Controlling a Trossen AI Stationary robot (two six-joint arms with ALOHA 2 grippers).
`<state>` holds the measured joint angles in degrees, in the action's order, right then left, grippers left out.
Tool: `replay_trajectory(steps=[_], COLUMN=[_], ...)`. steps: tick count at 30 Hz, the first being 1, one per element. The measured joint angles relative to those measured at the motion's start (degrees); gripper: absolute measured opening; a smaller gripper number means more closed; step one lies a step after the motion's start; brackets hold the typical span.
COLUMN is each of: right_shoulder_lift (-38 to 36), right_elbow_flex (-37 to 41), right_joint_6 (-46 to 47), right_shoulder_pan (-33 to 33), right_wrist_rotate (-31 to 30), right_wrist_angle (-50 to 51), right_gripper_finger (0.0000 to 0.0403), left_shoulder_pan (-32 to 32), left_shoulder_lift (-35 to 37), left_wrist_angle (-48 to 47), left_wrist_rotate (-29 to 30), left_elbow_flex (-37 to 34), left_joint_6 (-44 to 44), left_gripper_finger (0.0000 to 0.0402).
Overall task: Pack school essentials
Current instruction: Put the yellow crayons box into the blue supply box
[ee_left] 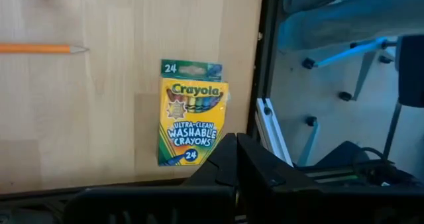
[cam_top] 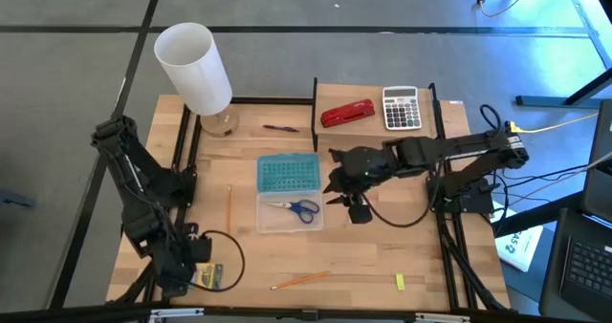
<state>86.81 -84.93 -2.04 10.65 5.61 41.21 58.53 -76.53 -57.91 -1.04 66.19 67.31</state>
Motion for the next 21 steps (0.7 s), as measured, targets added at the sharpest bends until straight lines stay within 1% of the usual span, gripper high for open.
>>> replay_trajectory(steps=[3,9,21], right_shoulder_lift=[0.1,0.2,0.2], right_elbow_flex=[0.0,0.0,0.0], right_joint_6=[-1.4,-1.2,-1.2], right_shoulder_pan=[0.5,0.9,0.8], right_wrist_rotate=[0.4,0.5,0.5], right_wrist_angle=[-0.9,-1.3,-1.2], right_gripper_finger=[0.0139,0.0139,0.0139], left_shoulder_pan=[0.0,0.0,0.1], left_shoulder_lift=[-0.3,-0.4,-0.4], left_wrist_angle=[0.0,0.0,0.1], left_wrist_rotate=[0.0,1.5,2.5], left_elbow_flex=[0.0,0.0,0.0], left_joint_6=[0.0,0.0,0.0], left_gripper_finger=[0.0000,0.0000,0.0000])
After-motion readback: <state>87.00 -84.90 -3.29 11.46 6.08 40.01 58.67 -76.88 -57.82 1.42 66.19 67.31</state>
